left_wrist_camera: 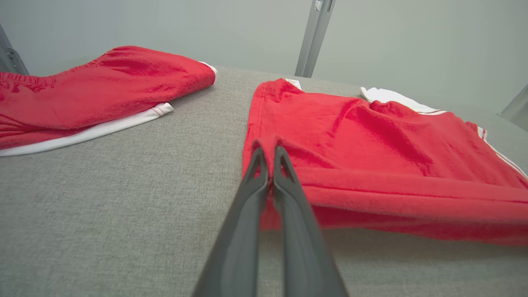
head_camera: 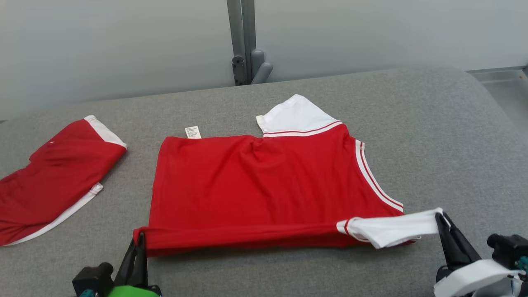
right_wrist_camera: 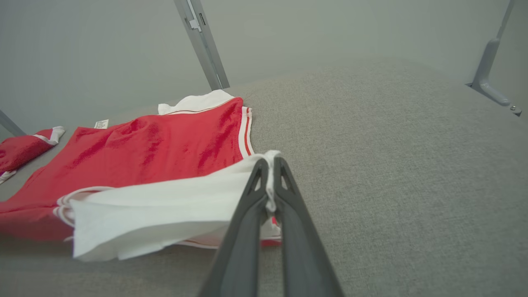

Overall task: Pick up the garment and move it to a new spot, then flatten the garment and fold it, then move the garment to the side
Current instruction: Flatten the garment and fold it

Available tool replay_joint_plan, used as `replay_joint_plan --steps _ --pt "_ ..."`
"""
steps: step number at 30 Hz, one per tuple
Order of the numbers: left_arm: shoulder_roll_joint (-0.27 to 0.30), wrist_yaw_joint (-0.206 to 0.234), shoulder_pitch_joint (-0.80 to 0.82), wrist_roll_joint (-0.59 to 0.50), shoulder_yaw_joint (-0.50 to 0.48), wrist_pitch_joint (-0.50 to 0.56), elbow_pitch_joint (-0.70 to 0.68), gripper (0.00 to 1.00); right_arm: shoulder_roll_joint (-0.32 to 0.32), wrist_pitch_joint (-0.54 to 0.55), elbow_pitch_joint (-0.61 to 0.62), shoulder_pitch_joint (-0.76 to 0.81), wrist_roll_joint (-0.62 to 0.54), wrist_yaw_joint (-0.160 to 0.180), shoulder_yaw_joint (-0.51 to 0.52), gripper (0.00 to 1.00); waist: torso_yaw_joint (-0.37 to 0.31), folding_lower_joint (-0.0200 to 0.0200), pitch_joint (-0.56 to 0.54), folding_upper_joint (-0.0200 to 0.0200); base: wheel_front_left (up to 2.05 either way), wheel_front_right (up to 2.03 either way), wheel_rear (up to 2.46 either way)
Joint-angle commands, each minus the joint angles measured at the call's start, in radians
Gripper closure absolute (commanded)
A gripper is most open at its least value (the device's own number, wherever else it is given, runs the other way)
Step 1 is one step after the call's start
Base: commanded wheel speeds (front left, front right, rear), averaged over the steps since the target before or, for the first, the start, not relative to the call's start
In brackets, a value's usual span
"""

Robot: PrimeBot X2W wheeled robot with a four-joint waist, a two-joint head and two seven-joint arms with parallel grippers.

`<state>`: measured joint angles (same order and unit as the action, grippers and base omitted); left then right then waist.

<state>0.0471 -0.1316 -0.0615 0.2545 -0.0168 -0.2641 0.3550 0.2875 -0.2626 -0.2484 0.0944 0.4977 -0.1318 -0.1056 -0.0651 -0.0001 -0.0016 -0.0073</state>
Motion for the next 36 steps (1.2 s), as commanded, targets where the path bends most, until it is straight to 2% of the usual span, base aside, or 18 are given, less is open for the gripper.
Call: replay_joint_plan --steps 1,12,22,31,32,33,34,35,36 --pt "0.007 0.002 0.032 0.001 0.002 0.0 -0.001 1.0 0.001 -0.003 -0.009 -0.039 -0.005 0.002 0.005 1.0 0.01 0.0001 0.023 0.0073 0.0 0.0 0.0" --pt "0.006 0.004 0.258 -0.042 0.014 0.0 0.088 1.0 -0.023 -0.003 -0.164 -0.338 -0.065 0.002 -0.017 1.0 0.037 0.0001 0.167 0.0073 0.0 0.0 0.0" --pt "0.006 0.005 0.37 -0.063 0.003 0.0 0.135 1.0 -0.005 -0.003 -0.231 -0.469 -0.108 0.002 -0.023 1.0 0.062 0.0001 0.251 0.0073 0.0 0.0 0.0" --pt "0.006 0.004 0.432 -0.059 0.035 0.0 0.15 1.0 -0.013 -0.003 -0.288 -0.562 -0.131 0.002 -0.019 1.0 0.077 0.0001 0.305 0.0073 0.0 0.0 0.0" --pt "0.006 0.004 0.436 -0.055 0.038 0.0 0.149 0.97 -0.018 -0.003 -0.299 -0.568 -0.13 0.002 -0.014 0.79 0.078 0.0001 0.308 0.0073 0.0 0.0 0.0" --pt "0.006 0.004 0.436 -0.055 0.038 0.0 0.149 0.97 -0.018 -0.003 -0.299 -0.568 -0.13 0.002 -0.014 0.79 0.078 0.0001 0.308 0.0073 0.0 0.0 0.0" --pt "0.006 0.004 0.439 -0.05 0.044 0.0 0.145 0.5 -0.02 -0.003 -0.312 -0.571 -0.132 0.002 -0.01 0.0 0.08 0.0001 0.309 0.0073 0.0 0.0 0.0" --pt "0.006 0.004 0.44 -0.05 0.048 0.0 0.144 0.0 -0.023 -0.003 -0.315 -0.576 -0.134 0.002 -0.006 0.0 0.082 0.0001 0.309 0.0073 0.0 0.0 0.0" --pt "0.006 0.006 0.44 -0.047 0.053 0.0 0.139 0.0 -0.026 -0.003 -0.314 -0.574 -0.135 0.002 -0.001 0.0 0.084 0.0001 0.308 0.0073 0.0 0.0 0.0"
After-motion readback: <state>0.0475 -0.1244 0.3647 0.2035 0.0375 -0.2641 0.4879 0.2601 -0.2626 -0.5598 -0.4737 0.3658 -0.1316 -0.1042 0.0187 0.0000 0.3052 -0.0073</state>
